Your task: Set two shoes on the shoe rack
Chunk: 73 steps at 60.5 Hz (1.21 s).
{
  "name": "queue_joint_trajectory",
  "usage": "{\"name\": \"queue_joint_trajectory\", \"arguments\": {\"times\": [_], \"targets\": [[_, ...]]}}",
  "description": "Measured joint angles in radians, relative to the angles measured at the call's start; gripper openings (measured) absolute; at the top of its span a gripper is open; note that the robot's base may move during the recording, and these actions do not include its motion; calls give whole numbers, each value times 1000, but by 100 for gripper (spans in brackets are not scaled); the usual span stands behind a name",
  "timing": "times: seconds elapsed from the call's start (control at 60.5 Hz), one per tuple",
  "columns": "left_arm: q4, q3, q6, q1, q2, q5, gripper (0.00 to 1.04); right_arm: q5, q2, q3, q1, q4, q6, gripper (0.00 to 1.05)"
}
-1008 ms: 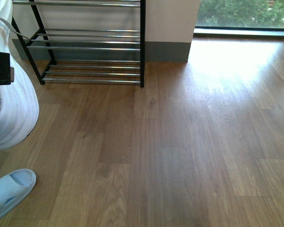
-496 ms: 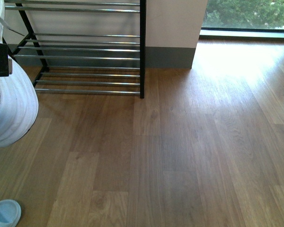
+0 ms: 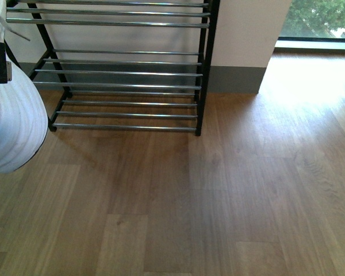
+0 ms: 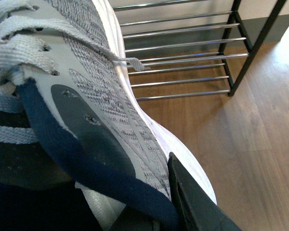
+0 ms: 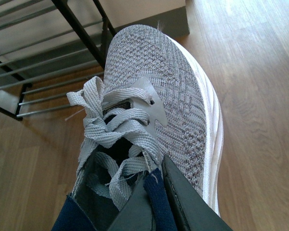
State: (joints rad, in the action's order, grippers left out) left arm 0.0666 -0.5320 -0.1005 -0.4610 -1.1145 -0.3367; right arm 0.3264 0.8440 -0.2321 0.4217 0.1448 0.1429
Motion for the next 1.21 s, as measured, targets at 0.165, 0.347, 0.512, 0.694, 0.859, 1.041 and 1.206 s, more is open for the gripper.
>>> {"name": "queue_joint_trajectory", "arguments": {"times": [0.165, 0.347, 0.512, 0.694, 0.859, 1.041, 1.206], "targets": [[0, 0, 0, 0, 0, 0, 2, 1, 0, 0, -1, 0, 0, 1], [0, 0, 0, 0, 0, -2, 2, 3, 0, 0, -2, 0, 0, 1], [0, 0, 0, 6, 0, -6, 2, 7, 1, 0, -3, 0, 0, 1], [0, 0, 0, 6, 0, -5, 2, 10, 1, 0, -3, 0, 0, 1], [0, 0, 0, 3, 0, 3, 2, 2, 0, 0, -2, 0, 0, 1], [0, 0, 0, 3, 0, -1, 2, 0, 0, 0, -2, 0, 0, 1], [0, 0, 0, 3, 0, 0, 2, 4, 0, 0, -2, 0, 0, 1]]}}
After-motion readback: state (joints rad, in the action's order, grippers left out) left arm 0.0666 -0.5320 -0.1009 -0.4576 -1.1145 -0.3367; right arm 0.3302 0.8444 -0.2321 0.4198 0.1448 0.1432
